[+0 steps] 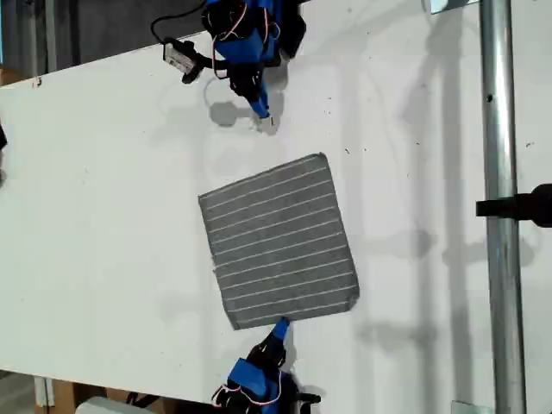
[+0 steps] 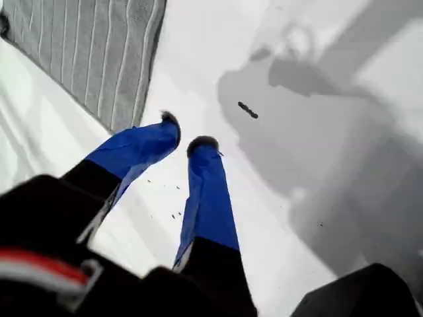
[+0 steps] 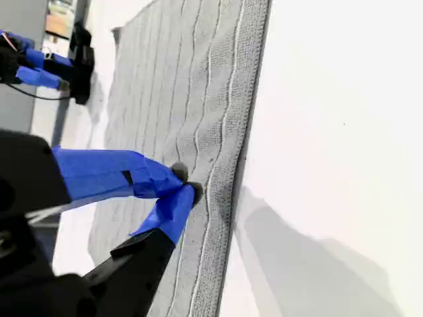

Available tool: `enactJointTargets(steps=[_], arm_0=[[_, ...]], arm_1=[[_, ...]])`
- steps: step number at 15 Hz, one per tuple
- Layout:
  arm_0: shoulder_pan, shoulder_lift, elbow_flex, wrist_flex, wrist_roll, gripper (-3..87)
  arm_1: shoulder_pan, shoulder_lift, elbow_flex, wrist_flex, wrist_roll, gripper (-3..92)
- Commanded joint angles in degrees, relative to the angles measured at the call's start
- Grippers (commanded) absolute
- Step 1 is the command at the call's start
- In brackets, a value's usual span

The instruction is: Grasp corners of a towel and fold twice.

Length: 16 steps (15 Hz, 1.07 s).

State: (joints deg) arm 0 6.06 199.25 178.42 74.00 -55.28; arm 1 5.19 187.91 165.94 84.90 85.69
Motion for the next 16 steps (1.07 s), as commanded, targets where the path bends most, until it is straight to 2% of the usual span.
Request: enactJointTargets(steps=[1, 7, 10, 12, 16], arm_0=[[-14.94, 0.0, 0.35, 0.18, -35.86, -2.8], [-14.85, 0.0, 0.35, 0.18, -35.77, -2.8], [-14.85, 0.0, 0.35, 0.18, -35.77, -2.8], [-15.03, 0.0, 0.35, 0.18, -35.77, -2.8], [-15.03, 0.0, 0.35, 0.18, -35.77, -2.8]], arm_1=[[1.67, 0.53, -0.44, 0.7, 0.35, -0.1], [0.62, 0.53, -1.41, 0.53, 0.35, -0.1], [-2.37, 0.0, -5.54, -2.29, -1.05, -0.1], [-4.22, -12.13, -13.89, -5.71, -3.69, -0.1], [-8.26, -51.06, -44.47, -8.35, -14.68, -0.1]])
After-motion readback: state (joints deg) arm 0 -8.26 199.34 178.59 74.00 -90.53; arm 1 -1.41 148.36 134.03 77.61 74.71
